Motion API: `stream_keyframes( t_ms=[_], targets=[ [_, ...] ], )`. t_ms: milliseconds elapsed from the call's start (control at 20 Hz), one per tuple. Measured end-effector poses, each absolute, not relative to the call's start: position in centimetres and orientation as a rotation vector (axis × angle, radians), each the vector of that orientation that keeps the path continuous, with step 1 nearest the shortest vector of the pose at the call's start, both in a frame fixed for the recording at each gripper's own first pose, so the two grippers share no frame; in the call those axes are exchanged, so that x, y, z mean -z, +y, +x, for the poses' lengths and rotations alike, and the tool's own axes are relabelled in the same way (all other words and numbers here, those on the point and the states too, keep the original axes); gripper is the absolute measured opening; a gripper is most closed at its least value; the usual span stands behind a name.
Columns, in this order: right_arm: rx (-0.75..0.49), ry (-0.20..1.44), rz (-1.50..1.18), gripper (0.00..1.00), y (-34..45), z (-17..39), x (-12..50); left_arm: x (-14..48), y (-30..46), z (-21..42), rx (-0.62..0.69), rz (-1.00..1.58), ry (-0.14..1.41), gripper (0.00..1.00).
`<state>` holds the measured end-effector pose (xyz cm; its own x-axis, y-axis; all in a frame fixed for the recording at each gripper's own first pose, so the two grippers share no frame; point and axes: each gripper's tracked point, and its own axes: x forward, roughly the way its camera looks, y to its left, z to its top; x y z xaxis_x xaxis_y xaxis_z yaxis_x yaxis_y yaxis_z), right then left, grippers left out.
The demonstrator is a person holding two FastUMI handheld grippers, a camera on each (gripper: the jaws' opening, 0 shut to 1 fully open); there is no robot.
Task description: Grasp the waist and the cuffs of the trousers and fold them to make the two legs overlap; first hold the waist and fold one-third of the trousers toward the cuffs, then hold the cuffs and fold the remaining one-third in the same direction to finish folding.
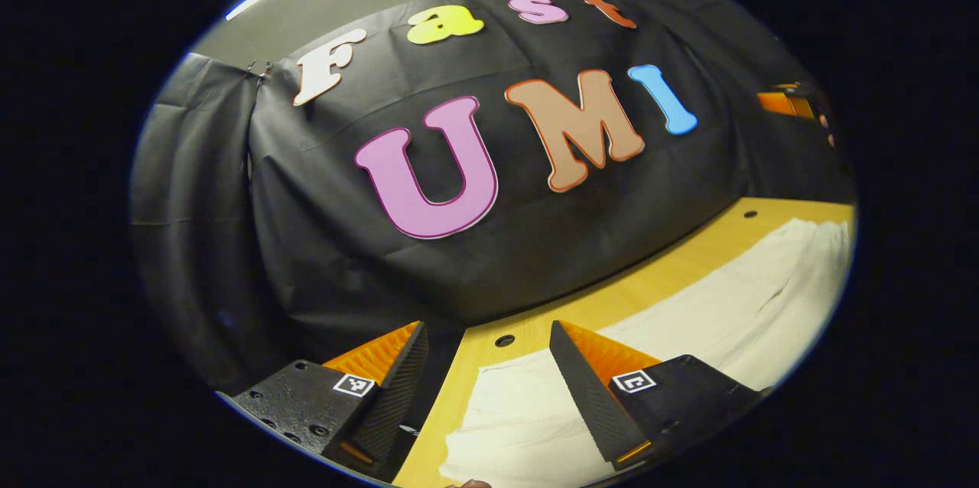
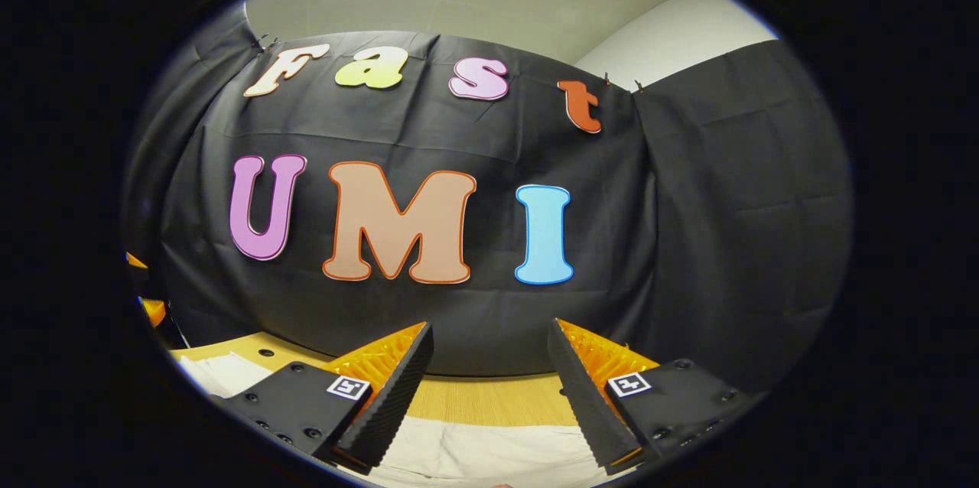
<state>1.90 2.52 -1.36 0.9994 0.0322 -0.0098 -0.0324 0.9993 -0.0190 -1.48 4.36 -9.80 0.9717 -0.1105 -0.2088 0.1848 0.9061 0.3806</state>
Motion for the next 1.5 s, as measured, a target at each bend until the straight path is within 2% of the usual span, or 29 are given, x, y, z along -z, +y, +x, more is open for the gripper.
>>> stream_keyframes(
  t_ms=[600, 1150, 1500],
  targets=[
    [-0.049, 0.053, -0.033, 0.97, 2.5, 1.6, 4.0, 22.3, 5.5, -8.4, 0.407, 0.793, 0.433, 0.96],
    [-0.030, 0.086, -0.049, 0.96, 0.9, 0.7, 5.7, 30.8, 5.4, -16.4, 0.793, 1.110, 0.603, 0.97],
    [0.004, 0.098, -0.052, 0.96, -0.7, 0.2, 6.4, 33.2, 5.9, -17.0, 0.861, 1.201, 0.630, 0.96]
  ],
)
